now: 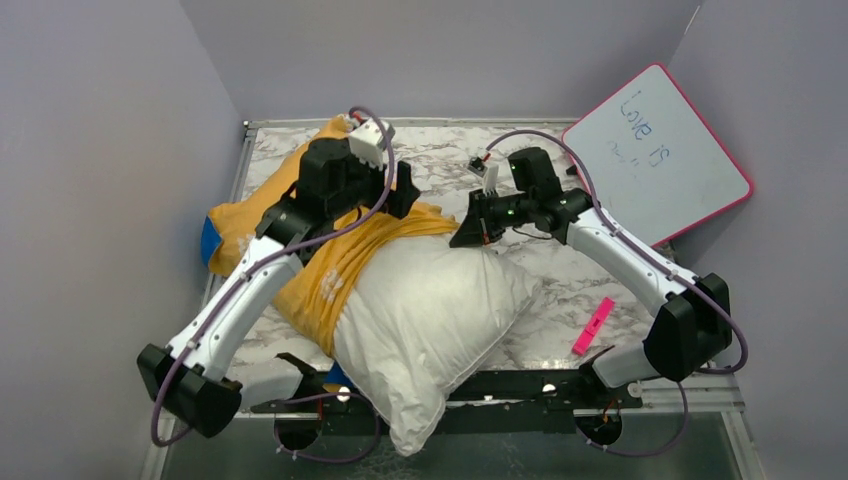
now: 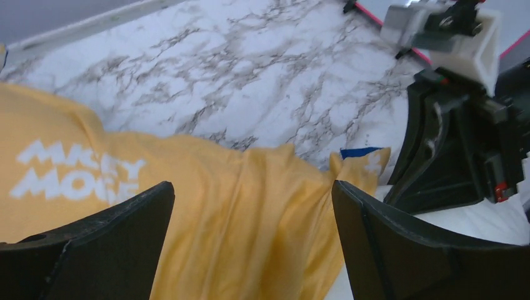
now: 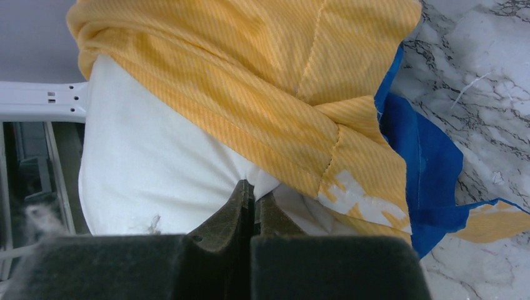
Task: Remove the pillowcase from the pillow
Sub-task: Remove the pillow from the pillowcase.
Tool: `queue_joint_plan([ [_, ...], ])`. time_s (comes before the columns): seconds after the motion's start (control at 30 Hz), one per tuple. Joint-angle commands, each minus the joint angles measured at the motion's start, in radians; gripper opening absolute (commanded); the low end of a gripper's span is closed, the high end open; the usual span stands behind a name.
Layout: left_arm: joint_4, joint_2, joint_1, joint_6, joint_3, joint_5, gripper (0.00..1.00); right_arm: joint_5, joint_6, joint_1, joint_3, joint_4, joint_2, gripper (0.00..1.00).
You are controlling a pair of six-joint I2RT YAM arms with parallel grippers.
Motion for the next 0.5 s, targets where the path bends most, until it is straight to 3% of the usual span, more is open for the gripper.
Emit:
queue_joint_plan([
  [0.0,-0.082,0.224,-0.001,0.170,0.234,0.219,0.95,-0.020,0.019,0.009,0.000,0.042,-0.073,0.00],
  [0.07,-0.120,0.301,-0.001,0.174,0.258,0.249,0.89,0.023,0.036,0.010,-0.020,0.057,-0.095,0.00],
  [0.3,-0.229,0.393,0.000,0.217,0.244,0.476,0.82,0.176,0.069,0.009,-0.088,0.085,-0.161,0.00],
  [0.4,-0.251,0.392,0.002,0.224,0.230,0.498,0.71,0.185,0.075,0.009,-0.091,0.083,-0.165,0.00],
  [0.47,-0.253,0.388,0.009,0.224,0.231,0.537,0.55,0.192,0.074,0.009,-0.096,0.084,-0.170,0.00],
])
